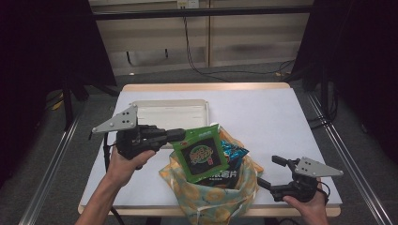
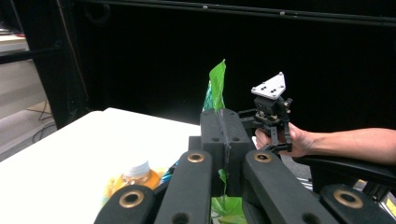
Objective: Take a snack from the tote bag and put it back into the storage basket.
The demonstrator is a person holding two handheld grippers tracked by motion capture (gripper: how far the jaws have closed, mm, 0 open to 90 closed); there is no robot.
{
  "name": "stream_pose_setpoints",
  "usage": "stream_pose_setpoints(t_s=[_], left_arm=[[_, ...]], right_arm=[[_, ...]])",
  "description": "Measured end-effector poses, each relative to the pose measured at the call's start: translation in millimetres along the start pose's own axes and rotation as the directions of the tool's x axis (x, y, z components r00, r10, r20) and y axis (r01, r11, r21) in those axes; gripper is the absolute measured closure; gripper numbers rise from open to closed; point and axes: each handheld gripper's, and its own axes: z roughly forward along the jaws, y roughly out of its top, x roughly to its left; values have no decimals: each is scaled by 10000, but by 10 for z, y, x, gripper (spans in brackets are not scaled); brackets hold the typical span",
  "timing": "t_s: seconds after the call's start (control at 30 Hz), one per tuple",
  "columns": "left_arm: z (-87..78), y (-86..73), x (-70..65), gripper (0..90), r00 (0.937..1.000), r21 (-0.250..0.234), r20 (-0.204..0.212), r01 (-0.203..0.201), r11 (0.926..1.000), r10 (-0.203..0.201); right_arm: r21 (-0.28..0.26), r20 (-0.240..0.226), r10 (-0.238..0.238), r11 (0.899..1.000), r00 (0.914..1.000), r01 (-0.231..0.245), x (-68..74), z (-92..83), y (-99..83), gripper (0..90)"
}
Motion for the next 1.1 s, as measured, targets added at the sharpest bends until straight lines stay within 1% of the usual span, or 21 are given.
stream_pose_setpoints(t_s=[0.1,0.13,0.2,0.23,0.27,0.3,0.37,0.4,0.53,0.57,0.63,0.67,0.7,0.8,0.83,0.9,0.93,0.97,1.03,1.07,1.1], left_arm=[[-66,14,23,900,10000,-97,-47,72,9999,-73],[-90,26,29,900,9999,-69,-132,8,10000,-9],[-131,54,30,900,9997,-167,-231,73,9998,-77],[-149,76,24,900,9996,-153,-278,6,9999,-10],[-162,100,11,900,9997,-122,-201,-136,9998,134],[-176,146,-23,900,9993,-155,-285,-251,9996,247],[-211,182,-19,900,9984,-89,-433,-382,9992,377],[-228,187,-6,900,9984,-171,-471,-336,9993,328],[-278,183,38,900,9980,-167,-601,-217,9996,207],[-313,171,69,900,9969,-181,-776,-139,9997,125],[-356,176,101,900,9952,-92,-966,-160,9998,151],[-385,187,124,900,9930,57,-1172,-144,9999,149],[-403,193,144,900,9917,181,-1278,-104,9998,126],[-450,205,179,900,9905,269,-1374,-76,9996,112],[-501,225,198,900,9879,295,-1545,-82,9995,127],[-528,232,206,900,9868,285,-1613,-71,9996,116],[-556,242,219,900,9854,355,-1689,-152,9993,210],[-601,242,252,900,9820,338,-1882,-71,9994,134],[-619,234,278,900,9806,335,-1958,-24,9994,89],[-636,223,302,900,9765,367,-2154,6,9993,73],[-670,193,349,900,9756,292,-2194,71,9995,-5]], right_arm=[[24,15,-6,10000,10000,6,-2,5,0,70],[27,31,-16,10000,10000,16,-1,5,-1,71],[41,36,-22,10000,10000,22,-1,1,-1,72],[28,32,-14,10000,10000,14,-2,0,-2,74],[29,60,-31,10000,10000,31,-4,-3,-1,78],[-3,37,-16,10000,10000,16,-7,-2,-2,78],[-19,75,-15,10000,10000,16,-15,-2,-2,78],[-24,65,-7,10000,10000,7,-15,-3,-2,78],[9,89,3,10000,10000,-3,-9,-8,-3,78],[-23,108,37,10000,9999,-37,-8,-8,-2,78],[-23,112,-7,10000,9999,7,-13,-7,-3,78],[-23,107,-6,10000,9999,6,-15,-7,-4,78],[-15,109,-10,10000,9999,10,-15,-6,-3,79],[2,96,-24,10000,10000,24,-18,-4,-2,80],[16,89,11,10000,10000,-11,-17,-1,-2,80],[7,82,3,10000,10000,-3,-18,2,-1,79],[12,92,16,10000,10000,-16,-18,3,-1,79],[17,93,11,10000,10000,-11,-19,3,-1,78],[19,122,19,10000,9999,-19,-18,1,-2,78],[-4,162,8,10000,9999,-8,-19,0,-2,78],[-21,197,35,10000,9998,-35,-21,-4,-1,78]])
